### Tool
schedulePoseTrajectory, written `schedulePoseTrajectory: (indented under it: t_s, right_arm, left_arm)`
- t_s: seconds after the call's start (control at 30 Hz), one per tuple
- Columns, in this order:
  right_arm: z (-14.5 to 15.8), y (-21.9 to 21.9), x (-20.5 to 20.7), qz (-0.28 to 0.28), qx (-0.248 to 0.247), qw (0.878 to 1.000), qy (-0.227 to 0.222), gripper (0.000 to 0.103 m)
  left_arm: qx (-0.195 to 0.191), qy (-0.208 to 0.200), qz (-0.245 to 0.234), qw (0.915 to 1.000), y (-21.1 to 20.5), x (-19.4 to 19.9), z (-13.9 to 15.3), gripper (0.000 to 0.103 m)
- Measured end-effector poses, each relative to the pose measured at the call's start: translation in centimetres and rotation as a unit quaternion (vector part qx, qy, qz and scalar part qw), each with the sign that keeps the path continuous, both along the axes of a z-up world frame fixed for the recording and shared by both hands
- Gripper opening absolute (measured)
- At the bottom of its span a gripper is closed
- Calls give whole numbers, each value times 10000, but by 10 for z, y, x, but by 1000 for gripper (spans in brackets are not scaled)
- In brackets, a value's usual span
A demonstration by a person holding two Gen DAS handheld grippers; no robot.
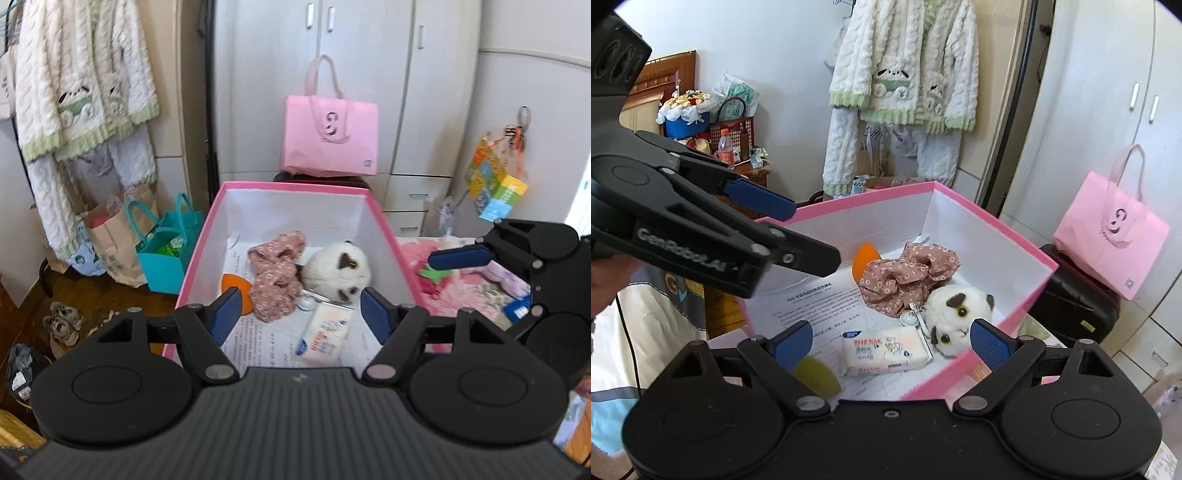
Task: Organize soft objects
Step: 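Withdraw both grippers from the box toward the blue wipes pack on the bed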
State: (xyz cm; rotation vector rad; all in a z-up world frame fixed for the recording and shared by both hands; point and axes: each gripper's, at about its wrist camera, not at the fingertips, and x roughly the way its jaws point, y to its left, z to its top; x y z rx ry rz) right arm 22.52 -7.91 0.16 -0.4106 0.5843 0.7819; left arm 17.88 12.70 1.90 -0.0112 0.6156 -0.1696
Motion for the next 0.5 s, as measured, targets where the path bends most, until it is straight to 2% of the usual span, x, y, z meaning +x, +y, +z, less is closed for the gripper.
schedulePoseTrajectory:
  t_s: [0.37,0.5]
  right_arm:
    - [31,-38,-60,-32,-102,9997,-225,95]
    - [42,-62,-80,-50,38,9997,-230,95]
  left_arm:
    - [138,-45,-724,9973,-26,-57,31,76]
    - [169,-41,-1056,9943,-41,-77,39,78]
